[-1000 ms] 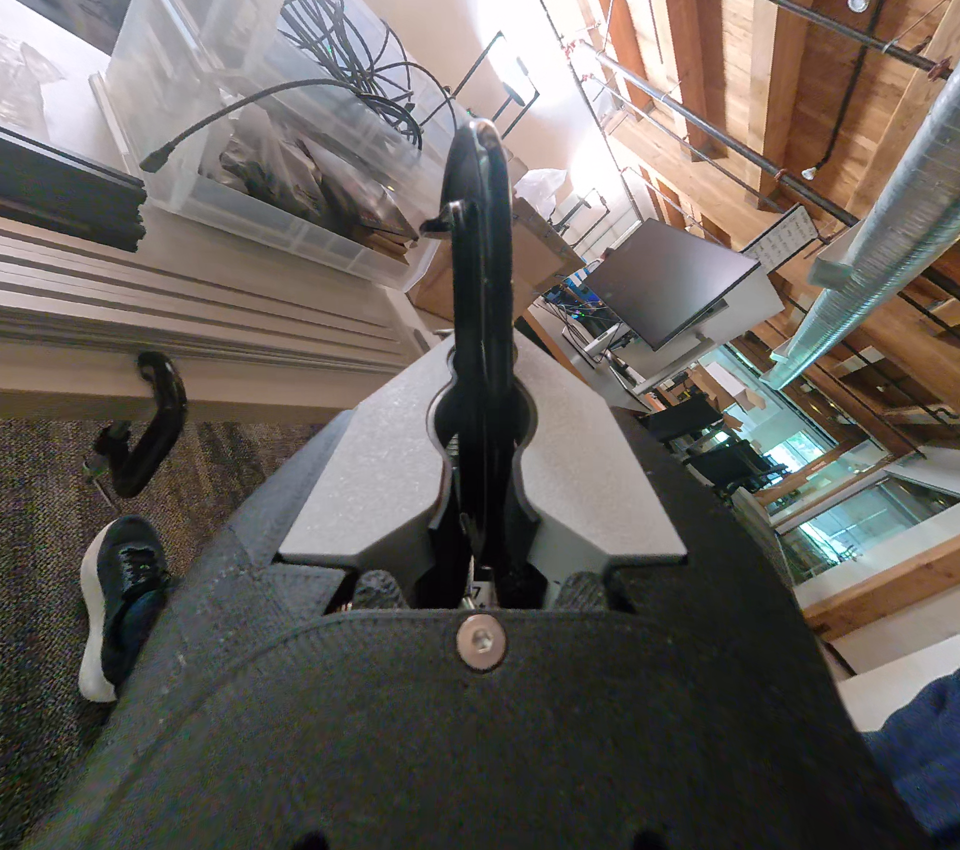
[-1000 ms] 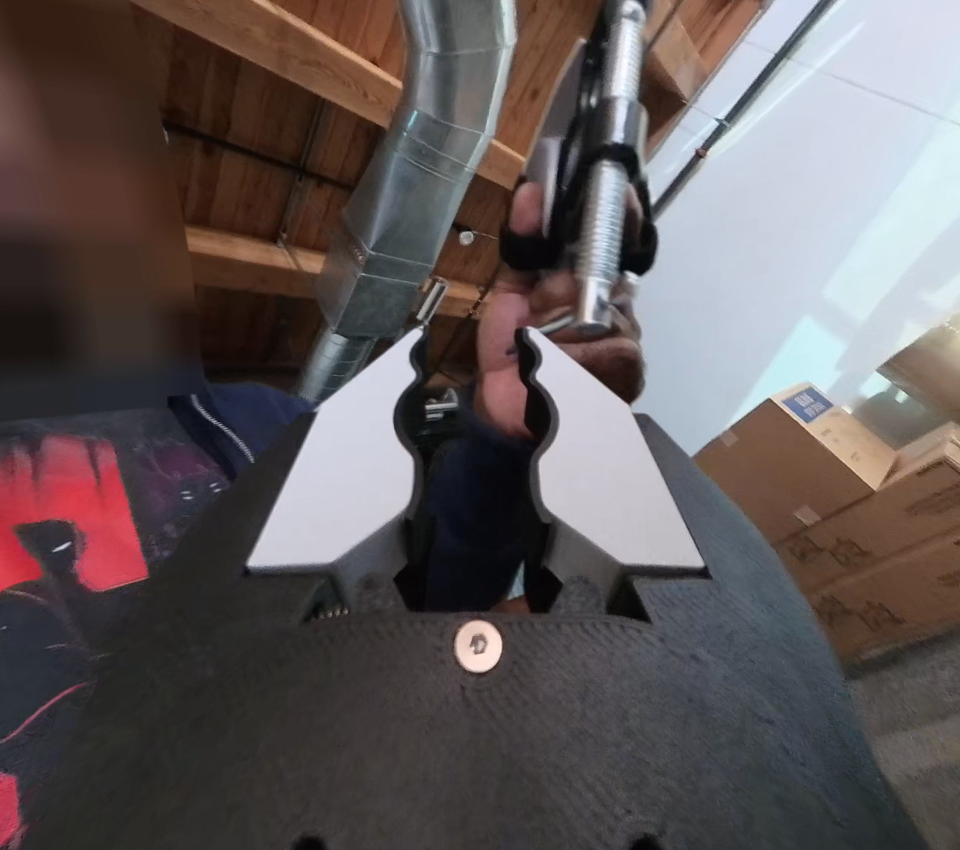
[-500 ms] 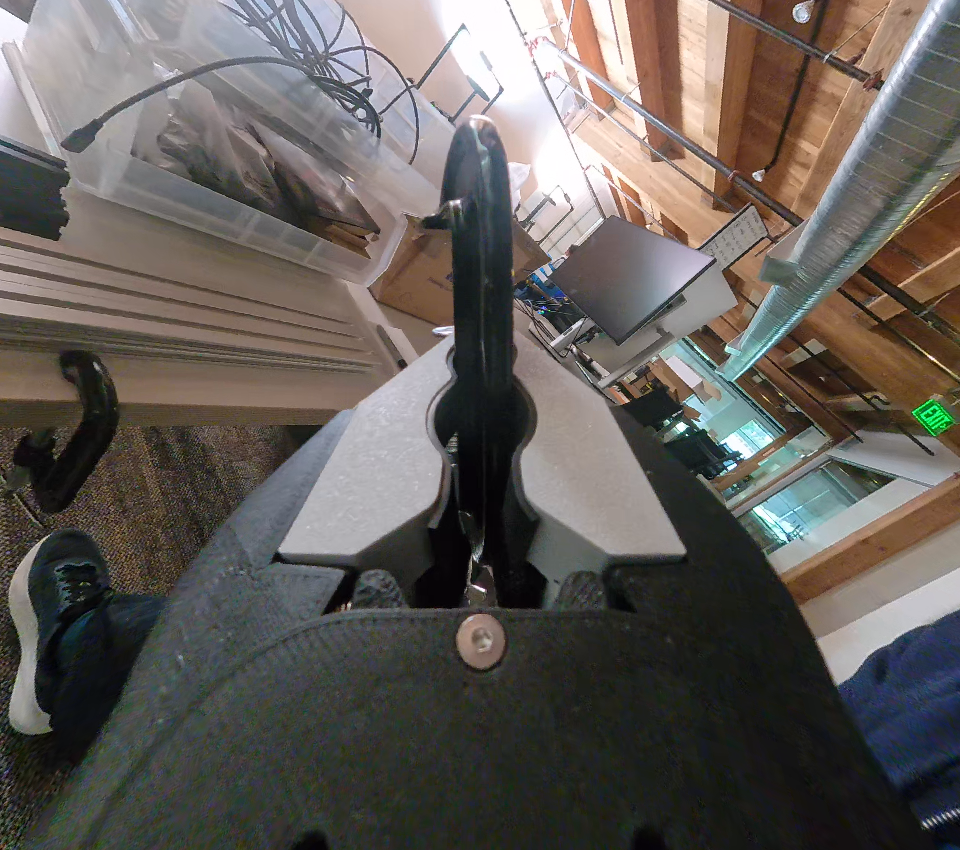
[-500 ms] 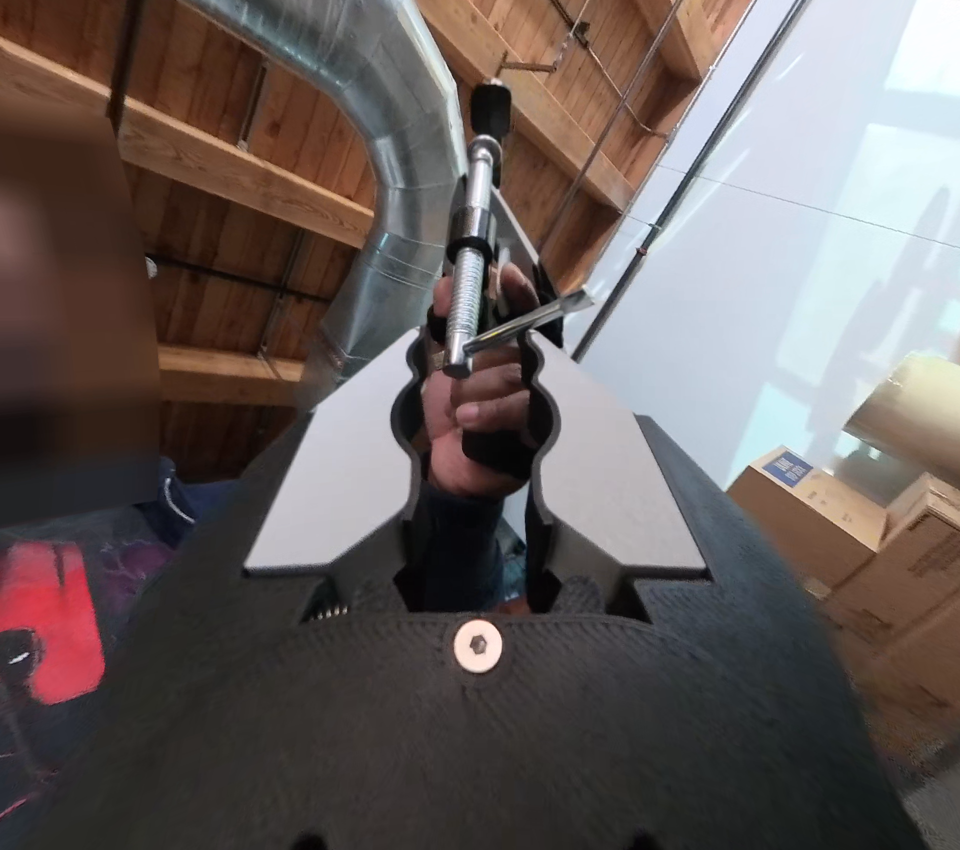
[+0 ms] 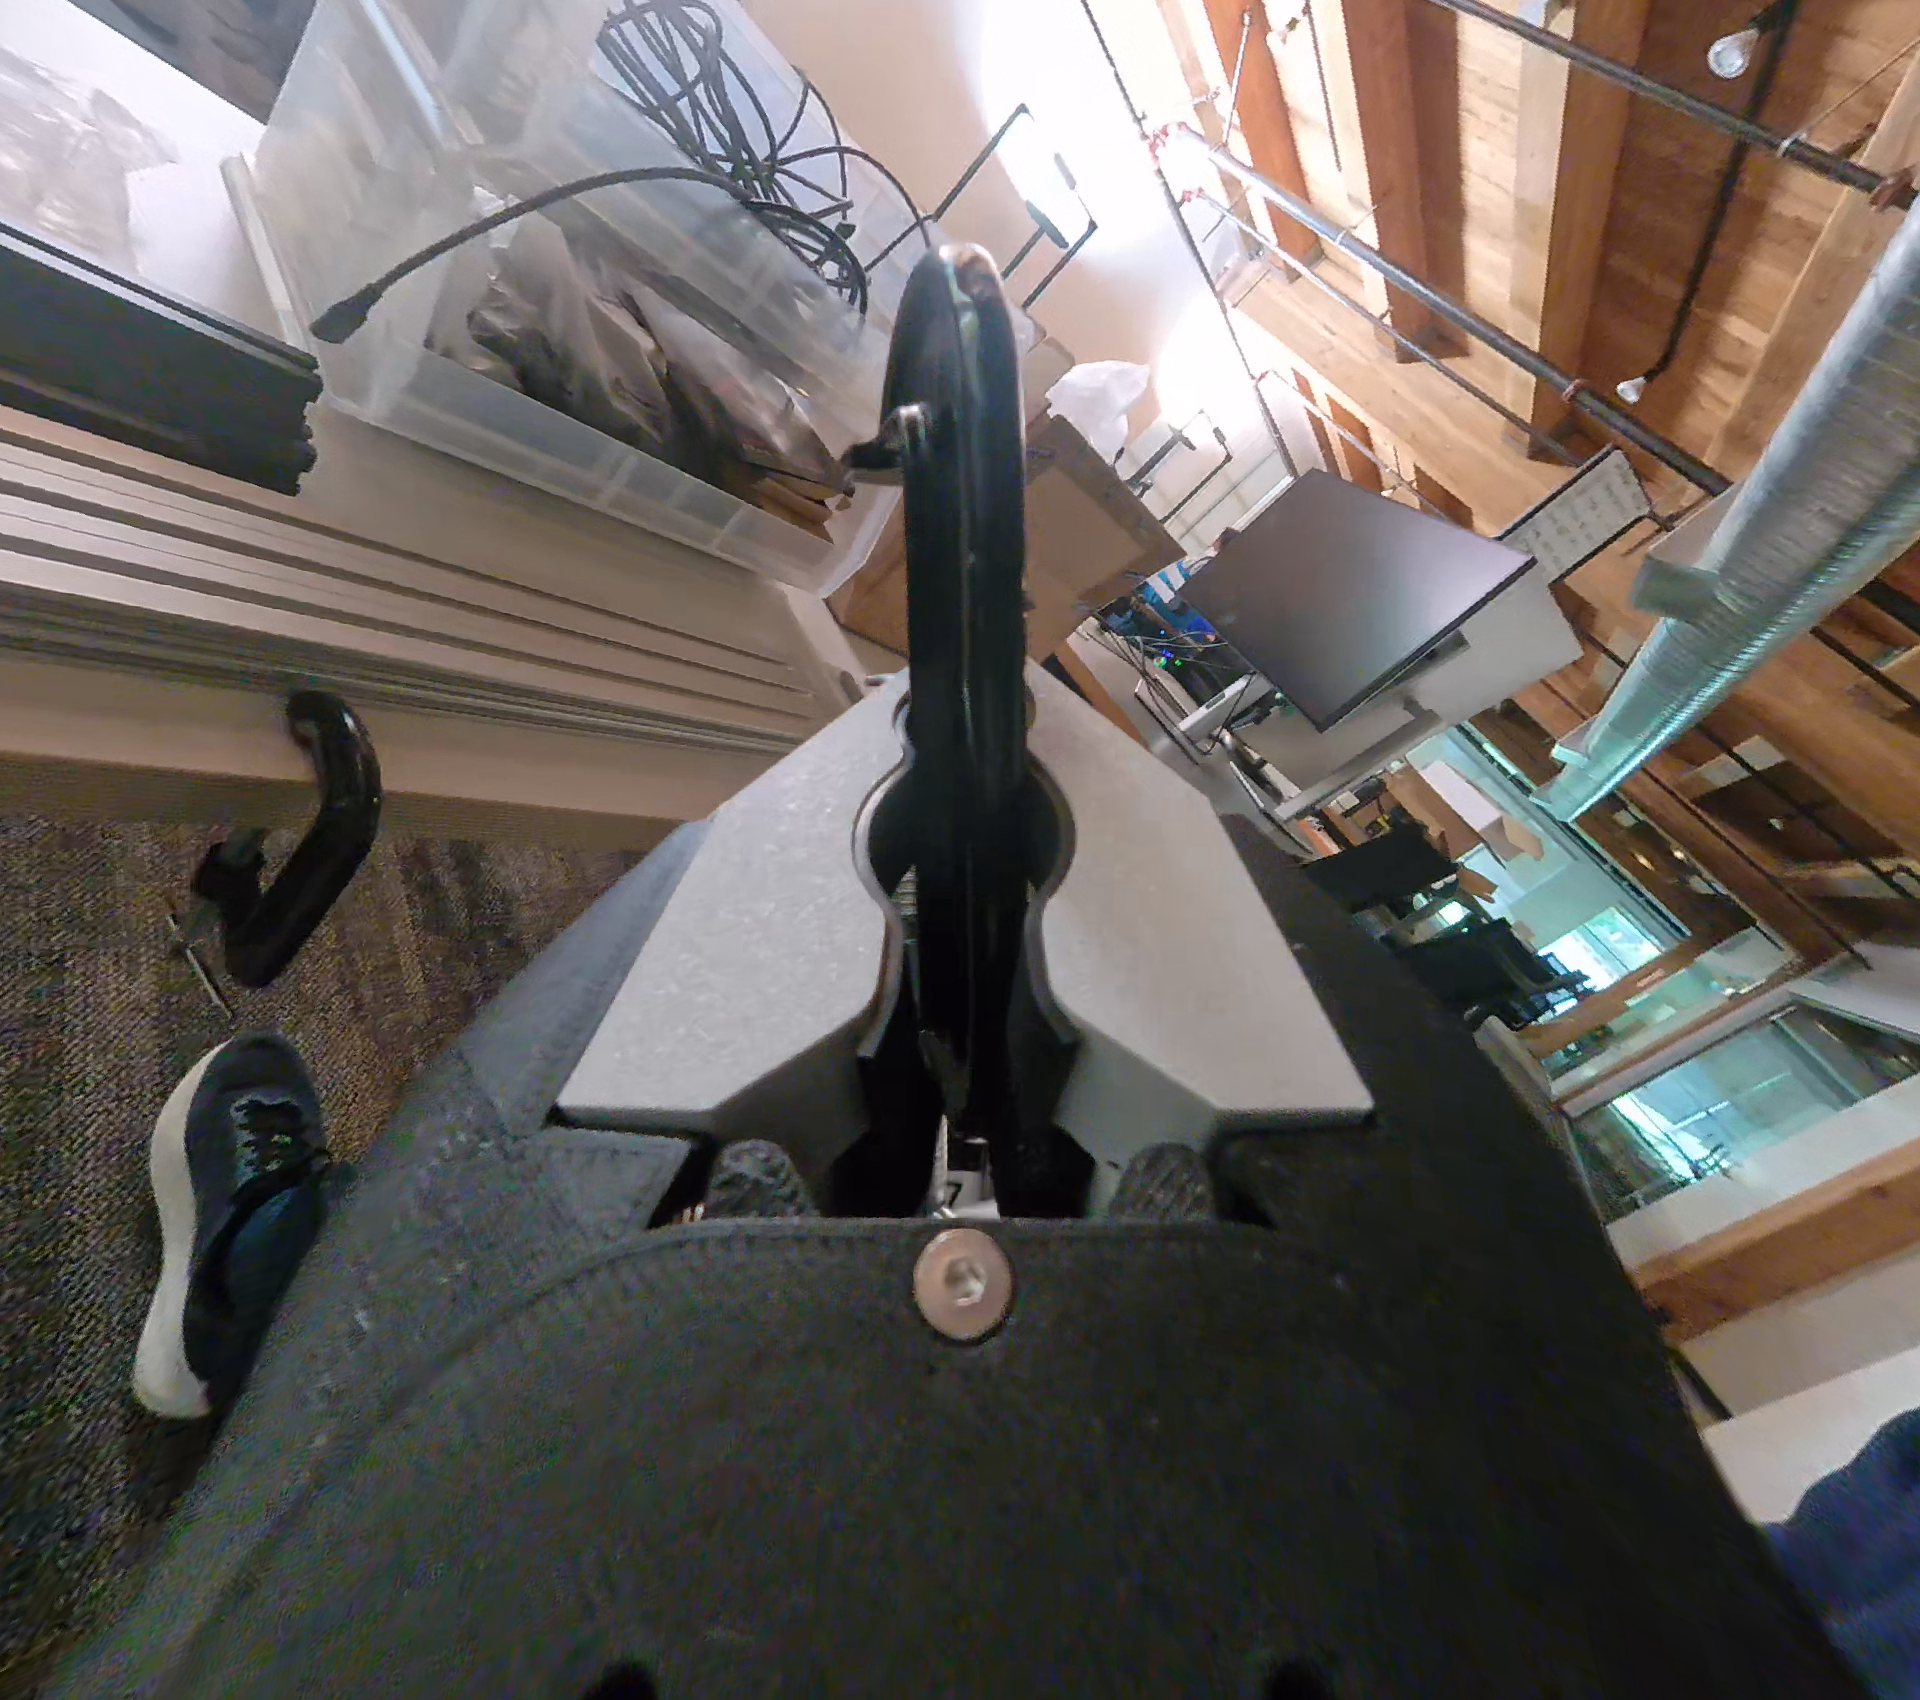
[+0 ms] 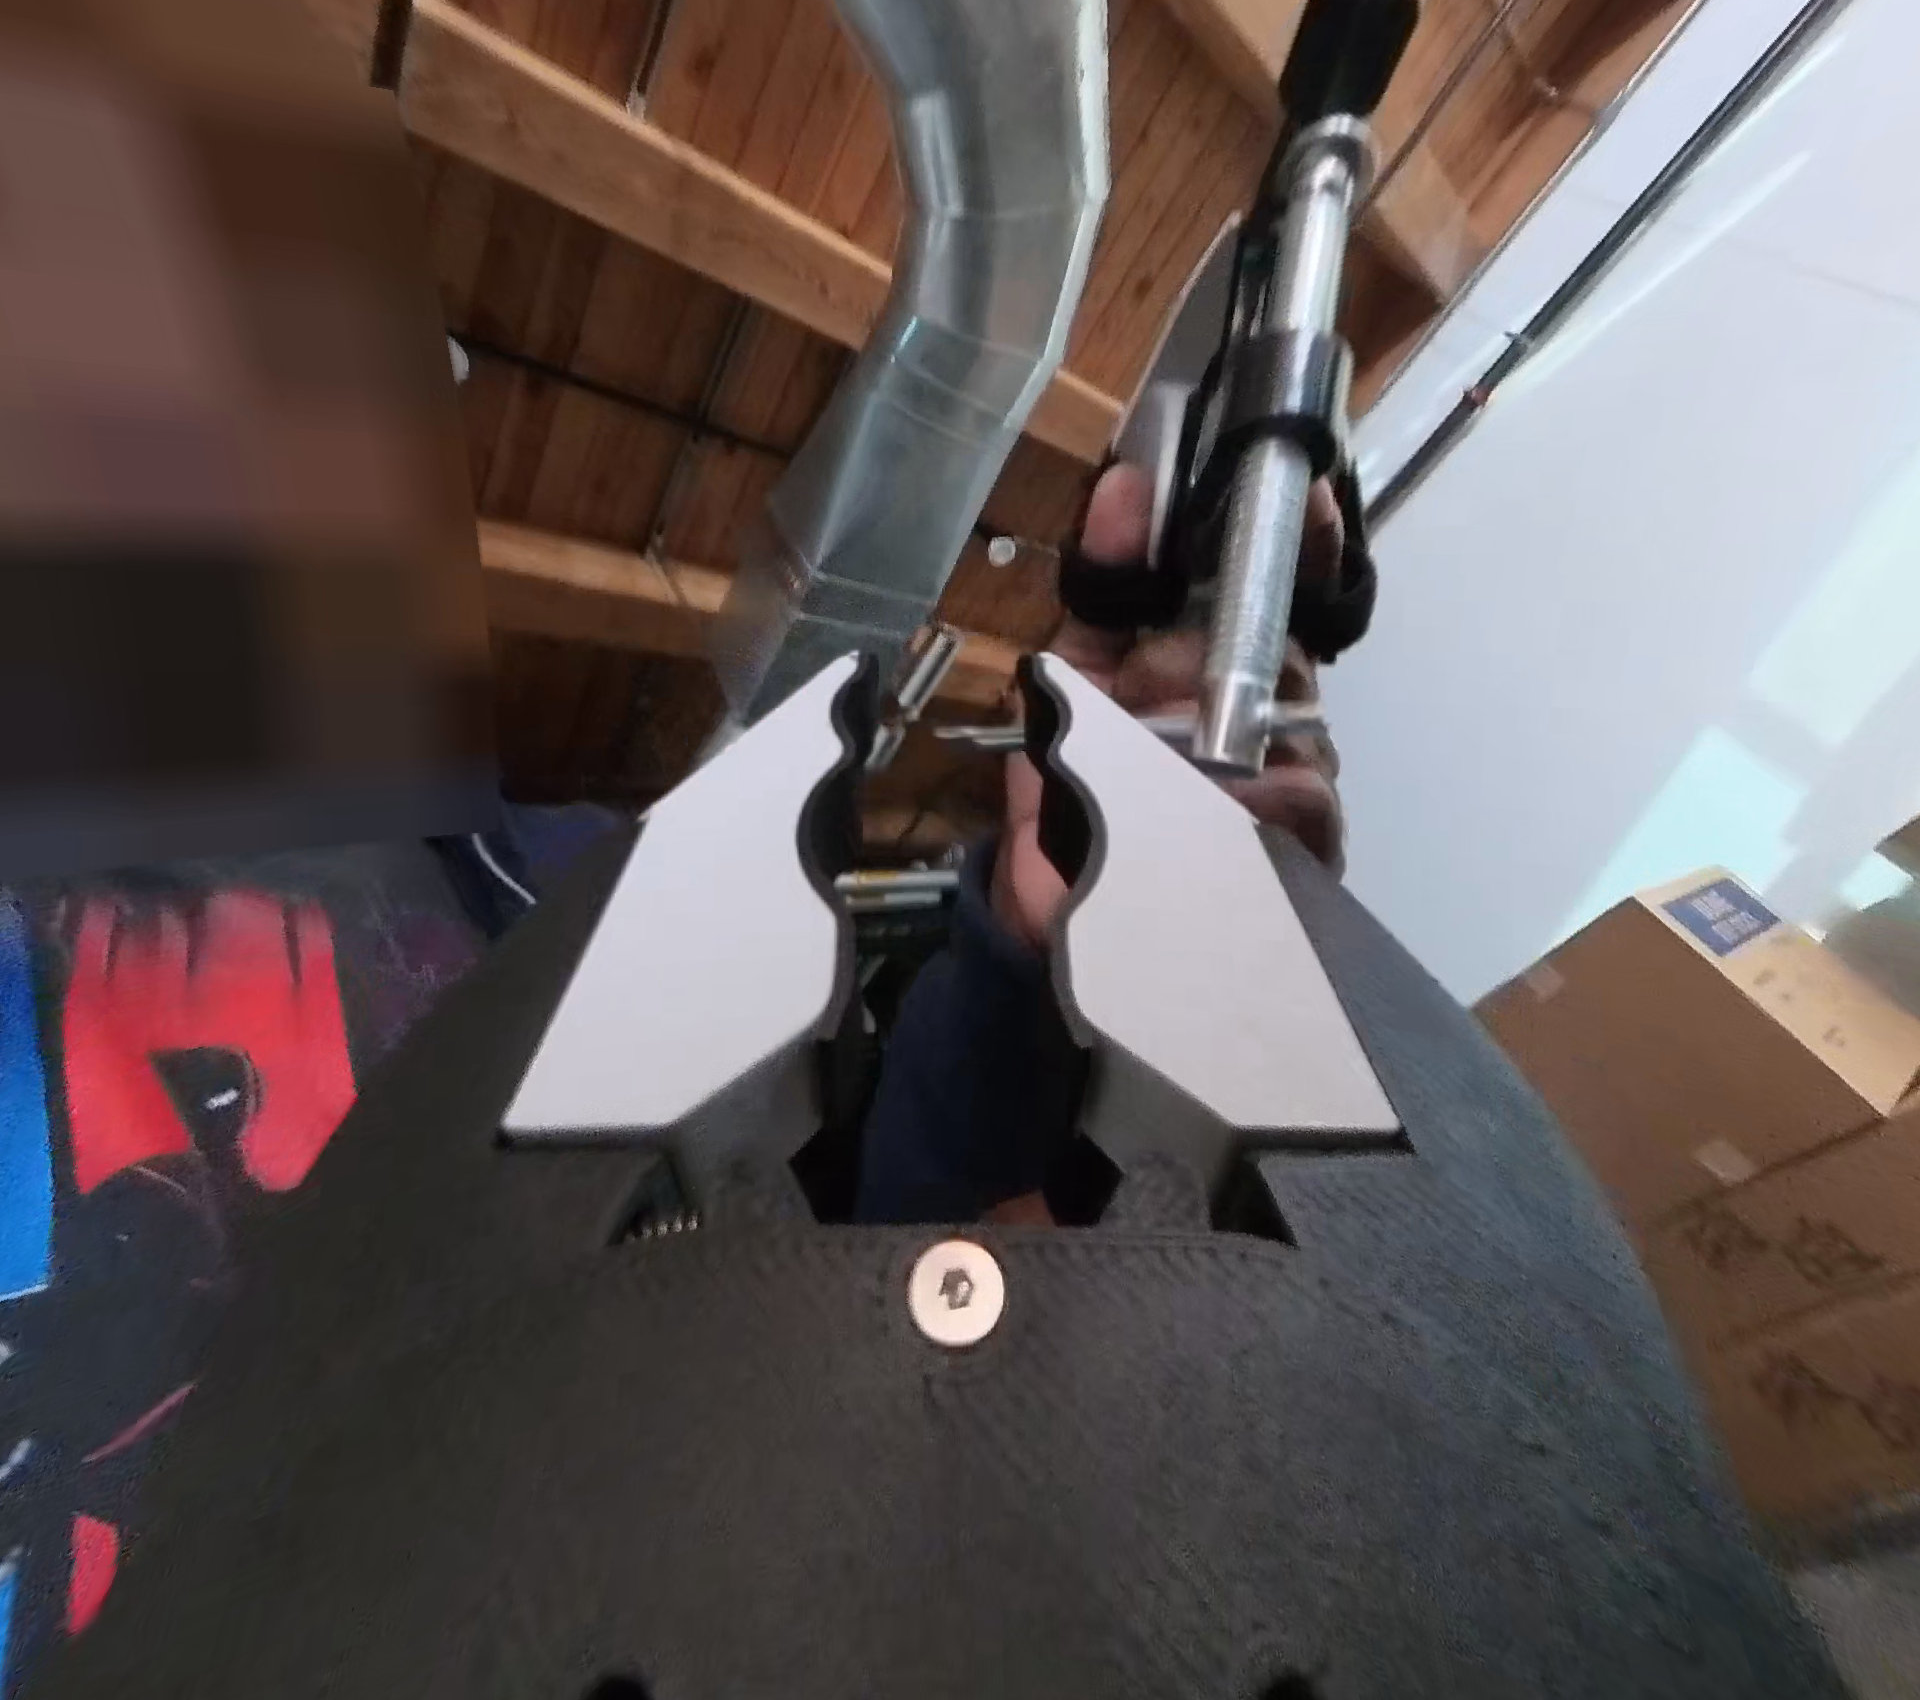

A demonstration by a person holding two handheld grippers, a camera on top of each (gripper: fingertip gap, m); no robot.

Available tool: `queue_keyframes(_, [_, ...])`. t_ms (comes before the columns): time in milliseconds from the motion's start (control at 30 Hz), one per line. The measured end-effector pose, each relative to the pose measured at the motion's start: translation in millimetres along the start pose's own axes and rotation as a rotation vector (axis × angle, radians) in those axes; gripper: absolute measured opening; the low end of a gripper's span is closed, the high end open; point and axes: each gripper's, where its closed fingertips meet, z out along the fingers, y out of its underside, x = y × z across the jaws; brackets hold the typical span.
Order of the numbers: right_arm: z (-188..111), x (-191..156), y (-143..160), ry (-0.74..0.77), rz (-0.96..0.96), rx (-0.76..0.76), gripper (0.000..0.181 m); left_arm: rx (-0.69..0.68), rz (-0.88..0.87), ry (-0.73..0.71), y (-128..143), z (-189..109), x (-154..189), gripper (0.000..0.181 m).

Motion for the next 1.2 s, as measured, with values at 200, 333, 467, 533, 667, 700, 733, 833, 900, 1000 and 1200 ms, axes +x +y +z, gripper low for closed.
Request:
queue_keyframes(200, [-2.0, 28.2, 9.4, 0.154, -0.035, -0.018, 0.028, -0.005, -0.019, 0.042, 2.2, 3.2, 9.1, 0.017])
queue_keyframes(333, [-17.9, 38.8, -11.0, 0.22, -0.045, 0.077, 0.035, -0.012, -0.014, 0.056, 3.7, 3.7, 13.2, 0.017])
queue_keyframes(467, [-26.0, 26.4, -34.0, 0.165, -0.041, 0.201, 0.033, -0.003, -0.024, 0.056, 1.6, 2.1, 11.5, 0.017])
queue_keyframes(533, [-34.3, 23.9, -45.8, 0.153, -0.034, 0.258, 0.033, -0.007, -0.017, 0.05, 1.0, 0.6, 9.6, 0.017])
queue_keyframes(667, [-28.7, 5.2, -48.2, 0.067, -0.049, 0.233, 0.03, 0.016, -0.011, 0.02, -3.2, -2.6, 2.1, 0.017])
queue_keyframes(700, [-23.3, 1.2, -43.0, 0.044, -0.048, 0.198, 0.029, 0.024, -0.011, 0.011, -4.6, -3.3, -0.3, 0.017])
queue_keyframes(733, [-17.9, -1.6, -36.5, 0.027, -0.043, 0.161, 0.029, 0.03, -0.011, 0.004, -5.6, -3.5, -2.6, 0.017])
queue_keyframes(833, [-4.6, -2.1, -15.1, 0.017, -0.039, 0.061, 0.029, 0.039, -0.015, -0.009, -5.4, -3.5, -7.0, 0.017])
queue_keyframes(900, [1.5, 5.0, -1.4, 0.055, -0.048, -0.003, 0.027, 0.043, -0.032, 0.002, -3.9, -3.1, -6.2, 0.017])
queue_keyframes(1000, [1.5, 23.1, 8.6, 0.145, -0.054, -0.033, 0.027, 0.046, -0.045, 0.026, -2.5, -1.7, -2.0, 0.017])
queue_keyframes(1200, [-19.6, 43.0, -11.7, 0.265, -0.077, 0.073, 0.03, 0.045, -0.038, 0.049, -4.3, -2.0, 5.0, 0.017])
